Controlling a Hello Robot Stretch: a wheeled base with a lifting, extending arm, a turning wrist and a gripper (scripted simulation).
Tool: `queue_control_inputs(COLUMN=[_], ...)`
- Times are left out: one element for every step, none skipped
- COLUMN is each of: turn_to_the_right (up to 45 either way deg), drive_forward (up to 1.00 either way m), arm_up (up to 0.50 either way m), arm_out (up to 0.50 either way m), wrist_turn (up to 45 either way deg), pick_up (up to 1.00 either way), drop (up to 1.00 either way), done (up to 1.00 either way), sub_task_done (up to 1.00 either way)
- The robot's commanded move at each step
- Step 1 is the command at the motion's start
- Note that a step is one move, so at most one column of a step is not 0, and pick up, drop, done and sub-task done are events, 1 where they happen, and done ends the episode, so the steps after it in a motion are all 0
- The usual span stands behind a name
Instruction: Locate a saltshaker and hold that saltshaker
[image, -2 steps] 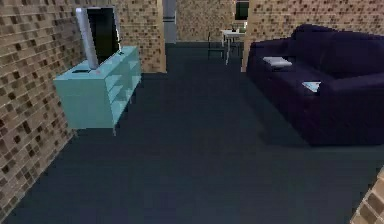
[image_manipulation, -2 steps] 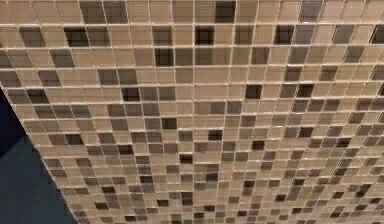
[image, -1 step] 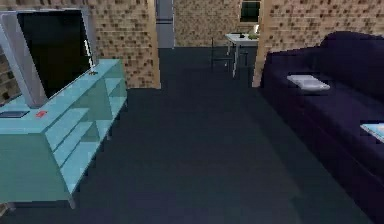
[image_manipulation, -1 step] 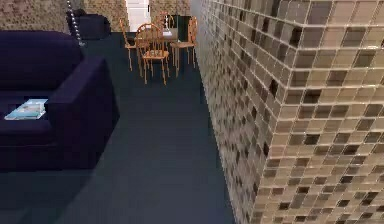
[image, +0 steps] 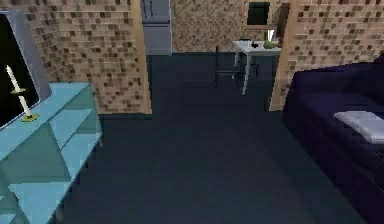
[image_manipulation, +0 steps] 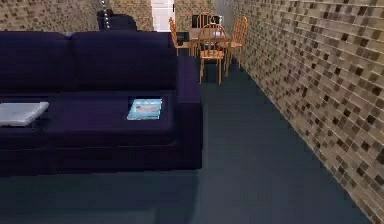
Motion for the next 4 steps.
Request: queue_control_inputs(turn_to_the_right=[0.0, 0.0, 0.0, 0.0], drive_forward=[1.00, 1.00, 1.00, 1.00], arm_up=[0.00, 0.00, 0.00, 0.00], arm_out=[0.00, 0.00, 0.00, 0.00], wrist_turn=[0.0, 0.0, 0.0, 0.0], pick_up=[0.00, 0.00, 0.00, 0.00], drop=[0.00, 0.00, 0.00, 0.00], done=[0.00, 0.00, 0.00, 0.00], sub_task_done=[0.00, 0.00, 0.00, 0.00])
